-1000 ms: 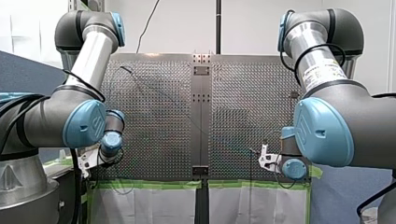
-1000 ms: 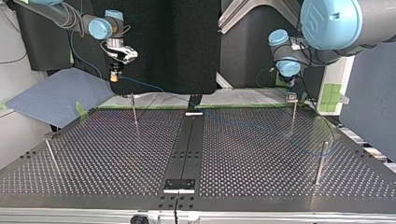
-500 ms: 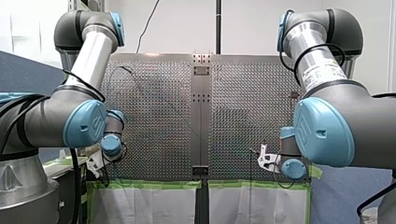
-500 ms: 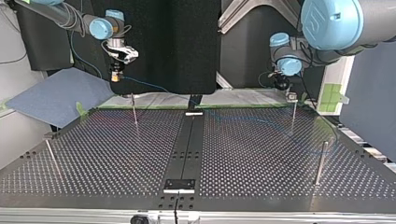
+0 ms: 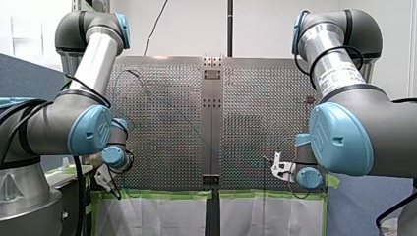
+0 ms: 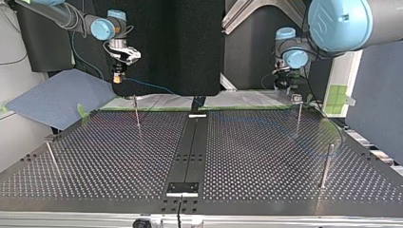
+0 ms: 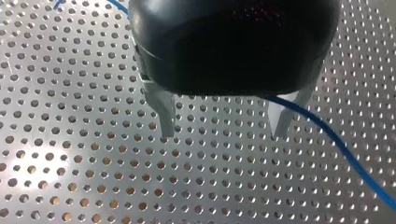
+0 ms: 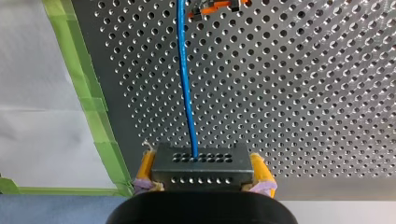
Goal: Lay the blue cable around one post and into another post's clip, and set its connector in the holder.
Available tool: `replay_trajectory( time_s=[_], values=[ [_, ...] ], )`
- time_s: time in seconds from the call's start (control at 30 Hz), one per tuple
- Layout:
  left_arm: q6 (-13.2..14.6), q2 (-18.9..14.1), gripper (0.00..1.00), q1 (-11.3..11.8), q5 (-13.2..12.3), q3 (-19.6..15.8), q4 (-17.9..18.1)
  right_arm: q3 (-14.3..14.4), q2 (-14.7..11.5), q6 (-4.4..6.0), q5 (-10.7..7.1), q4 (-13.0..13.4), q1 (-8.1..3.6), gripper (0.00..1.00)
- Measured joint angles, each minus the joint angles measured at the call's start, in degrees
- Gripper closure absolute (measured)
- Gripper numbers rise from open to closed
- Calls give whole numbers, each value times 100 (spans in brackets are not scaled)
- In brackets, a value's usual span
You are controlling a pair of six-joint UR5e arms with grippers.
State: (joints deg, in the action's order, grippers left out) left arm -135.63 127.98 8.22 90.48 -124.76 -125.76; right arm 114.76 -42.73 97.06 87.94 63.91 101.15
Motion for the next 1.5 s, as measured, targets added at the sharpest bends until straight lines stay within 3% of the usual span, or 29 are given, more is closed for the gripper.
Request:
replay_trajectory(
  time_s=[0.13,0.5,0.77,0.97,1.37,1.5],
  values=[
    [-205,-37,0,68,-24,-173,206,0,-1,-1,1,0,5,100],
    [-828,-214,0,290,385,-610,825,0,-2,-1,3,0,22,100],
    [-1315,-632,0,485,608,-831,1289,0,0,-1,4,0,23,100],
    [-1693,-931,0,580,559,-886,1316,0,0,-1,5,0,23,100],
    [-2329,-981,0,742,553,-1060,1381,0,-2,-1,5,0,23,100],
    [-2292,-983,0,787,596,-1063,1337,0,-2,-1,4,0,23,100]
  ],
)
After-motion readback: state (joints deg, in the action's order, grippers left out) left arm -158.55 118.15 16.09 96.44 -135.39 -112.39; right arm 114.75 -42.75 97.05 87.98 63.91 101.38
